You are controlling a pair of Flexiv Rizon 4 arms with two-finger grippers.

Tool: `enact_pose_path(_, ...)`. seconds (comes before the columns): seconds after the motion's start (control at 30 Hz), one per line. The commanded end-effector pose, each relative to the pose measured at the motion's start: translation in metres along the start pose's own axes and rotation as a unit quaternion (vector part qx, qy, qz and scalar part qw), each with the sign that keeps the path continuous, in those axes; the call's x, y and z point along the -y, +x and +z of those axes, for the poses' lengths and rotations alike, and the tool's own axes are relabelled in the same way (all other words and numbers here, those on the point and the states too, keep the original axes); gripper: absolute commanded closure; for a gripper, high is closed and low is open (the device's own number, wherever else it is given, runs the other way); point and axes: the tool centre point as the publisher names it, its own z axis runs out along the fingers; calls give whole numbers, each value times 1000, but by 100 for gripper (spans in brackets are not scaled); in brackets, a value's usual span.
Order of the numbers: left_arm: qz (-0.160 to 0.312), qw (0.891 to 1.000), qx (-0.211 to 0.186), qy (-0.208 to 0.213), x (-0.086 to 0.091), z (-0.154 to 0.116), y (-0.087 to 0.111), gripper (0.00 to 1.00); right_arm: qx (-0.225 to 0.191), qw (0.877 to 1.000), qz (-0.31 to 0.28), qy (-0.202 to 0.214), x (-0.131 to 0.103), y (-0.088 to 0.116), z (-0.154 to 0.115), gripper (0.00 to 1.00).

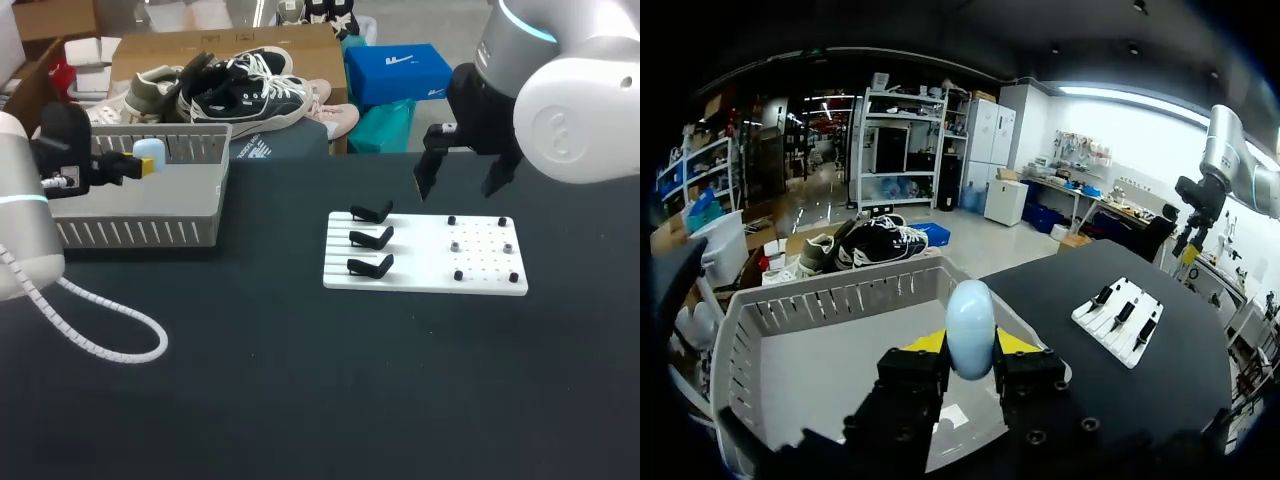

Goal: Pick up each earbud case from the left stands, insert the matching earbuds, close the lid, and place the case in the box.

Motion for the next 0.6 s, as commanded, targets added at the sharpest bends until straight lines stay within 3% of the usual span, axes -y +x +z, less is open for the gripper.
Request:
enact_pose_path(0.03,0,993,-35,-116,-9,26,-8,87,4,1000,1,1,0,3,-1,0)
enact_pose_path(0.07,-3,993,-36,-110,-12,28,-7,70,4,1000,1,1,0,3,-1,0)
enact_pose_path(0.1,-3,994,-40,-106,-15,31,-6,71,4,1000,1,1,0,3,-1,0)
enact_pose_path(0.13,-3,993,-46,-106,-17,33,-5,85,4,1000,1,1,0,3,-1,0)
enact_pose_path(0.17,-3,994,-46,-99,-18,35,-4,83,4,1000,1,1,0,3,-1,0)
enact_pose_path(0.2,1,994,-46,-95,-19,36,-5,73,4,1000,1,1,0,3,-1,0)
enact_pose_path(0.23,5,994,-48,-95,-19,36,-5,57,4,1000,1,1,0,3,-1,0)
enact_pose_path(0.27,10,994,-49,-96,-18,37,-6,9,4,1000,1,1,0,3,-1,0)
enact_pose_path(0.3,14,995,-46,-92,-16,37,-8,0,4,1000,1,1,0,3,-1,0)
enact_pose_path(0.6,41,998,12,-46,13,11,-31,0,4,1000,1,1,0,3,-1,0)
